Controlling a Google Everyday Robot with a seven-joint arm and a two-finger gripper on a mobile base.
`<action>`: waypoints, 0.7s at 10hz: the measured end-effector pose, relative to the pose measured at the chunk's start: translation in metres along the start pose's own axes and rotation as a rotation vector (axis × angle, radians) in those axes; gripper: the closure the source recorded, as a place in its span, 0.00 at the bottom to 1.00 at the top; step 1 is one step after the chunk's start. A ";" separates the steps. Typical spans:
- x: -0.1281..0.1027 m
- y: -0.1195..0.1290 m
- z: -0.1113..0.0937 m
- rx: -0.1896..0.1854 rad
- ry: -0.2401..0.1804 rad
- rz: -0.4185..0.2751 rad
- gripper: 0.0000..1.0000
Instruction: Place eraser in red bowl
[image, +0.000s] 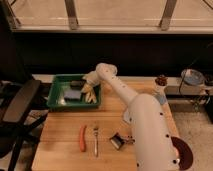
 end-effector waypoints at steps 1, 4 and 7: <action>-0.002 0.003 0.004 -0.023 -0.008 -0.004 0.42; -0.006 0.008 0.010 -0.067 -0.021 -0.020 0.71; -0.014 0.007 0.006 -0.067 -0.013 -0.031 0.98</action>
